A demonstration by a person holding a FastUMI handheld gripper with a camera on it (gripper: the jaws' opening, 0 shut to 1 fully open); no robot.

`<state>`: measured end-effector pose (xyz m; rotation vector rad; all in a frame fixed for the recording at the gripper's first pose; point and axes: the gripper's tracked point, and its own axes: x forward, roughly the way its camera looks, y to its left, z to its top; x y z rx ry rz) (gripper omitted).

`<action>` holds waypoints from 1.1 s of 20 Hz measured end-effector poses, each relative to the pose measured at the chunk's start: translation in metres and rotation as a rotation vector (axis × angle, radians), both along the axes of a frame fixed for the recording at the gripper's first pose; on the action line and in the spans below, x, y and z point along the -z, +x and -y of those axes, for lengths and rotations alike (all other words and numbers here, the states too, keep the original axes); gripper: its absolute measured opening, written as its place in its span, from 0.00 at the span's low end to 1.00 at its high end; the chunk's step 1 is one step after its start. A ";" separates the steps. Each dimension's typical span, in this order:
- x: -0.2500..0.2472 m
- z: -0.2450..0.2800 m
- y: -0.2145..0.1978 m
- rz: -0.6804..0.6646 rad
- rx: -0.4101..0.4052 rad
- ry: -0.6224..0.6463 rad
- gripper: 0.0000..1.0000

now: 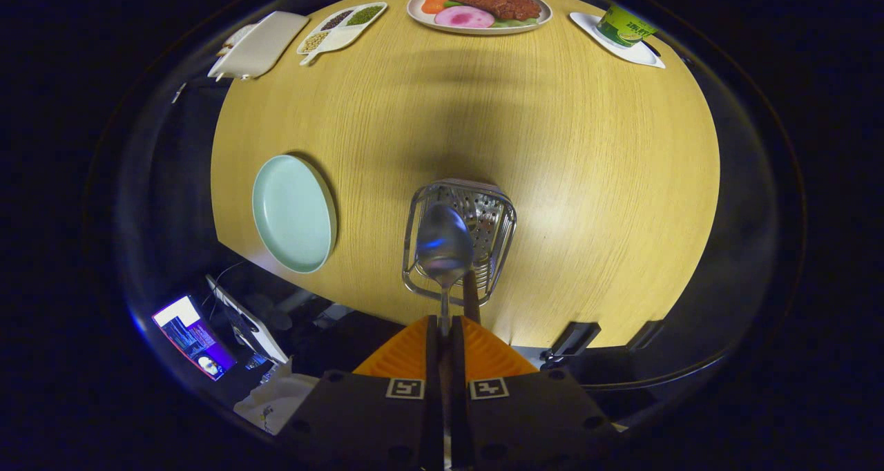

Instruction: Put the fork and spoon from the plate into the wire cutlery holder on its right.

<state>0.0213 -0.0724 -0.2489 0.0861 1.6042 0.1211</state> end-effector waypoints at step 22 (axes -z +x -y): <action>-0.166 0.008 0.039 1.051 0.117 -0.013 1.00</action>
